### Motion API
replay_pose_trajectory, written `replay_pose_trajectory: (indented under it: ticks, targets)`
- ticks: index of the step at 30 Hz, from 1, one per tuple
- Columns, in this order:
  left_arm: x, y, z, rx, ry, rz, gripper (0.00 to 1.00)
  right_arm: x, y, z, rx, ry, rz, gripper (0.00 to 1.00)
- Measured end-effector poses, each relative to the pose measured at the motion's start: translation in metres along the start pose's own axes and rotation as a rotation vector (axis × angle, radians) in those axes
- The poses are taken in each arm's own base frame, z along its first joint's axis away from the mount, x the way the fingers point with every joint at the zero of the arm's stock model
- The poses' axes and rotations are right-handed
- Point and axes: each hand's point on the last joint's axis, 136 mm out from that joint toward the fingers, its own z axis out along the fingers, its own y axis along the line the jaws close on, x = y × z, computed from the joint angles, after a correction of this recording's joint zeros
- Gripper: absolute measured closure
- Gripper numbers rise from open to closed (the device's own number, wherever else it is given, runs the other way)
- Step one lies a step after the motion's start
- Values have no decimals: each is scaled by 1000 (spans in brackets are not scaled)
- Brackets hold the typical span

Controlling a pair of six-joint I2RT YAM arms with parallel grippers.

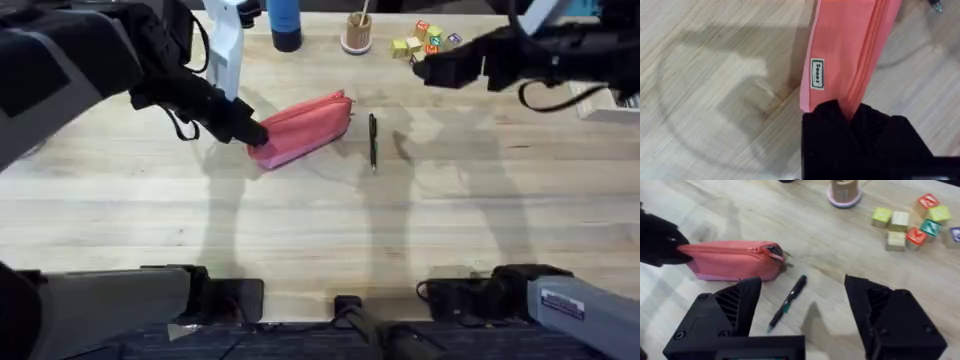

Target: Unzip the bag, pick up the pens from the table one at a time and place them inside, then zip the bag closed.

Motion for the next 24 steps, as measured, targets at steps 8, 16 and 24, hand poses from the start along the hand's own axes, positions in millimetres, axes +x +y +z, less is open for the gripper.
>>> replay_pose_trajectory:
  ticks: [8, 16, 24]
  targets:
    - [0, 0, 0, 0, 0, 0, 957, -7, 1, 29, -132, 35, 44, 6]
    - [0, 0, 0, 0, 0, 0, 957, 3, 3, 54, -225, 82, 100, 6]
    - [0, 0, 0, 0, 0, 0, 957, 8, 14, 63, -267, 110, 142, 5]
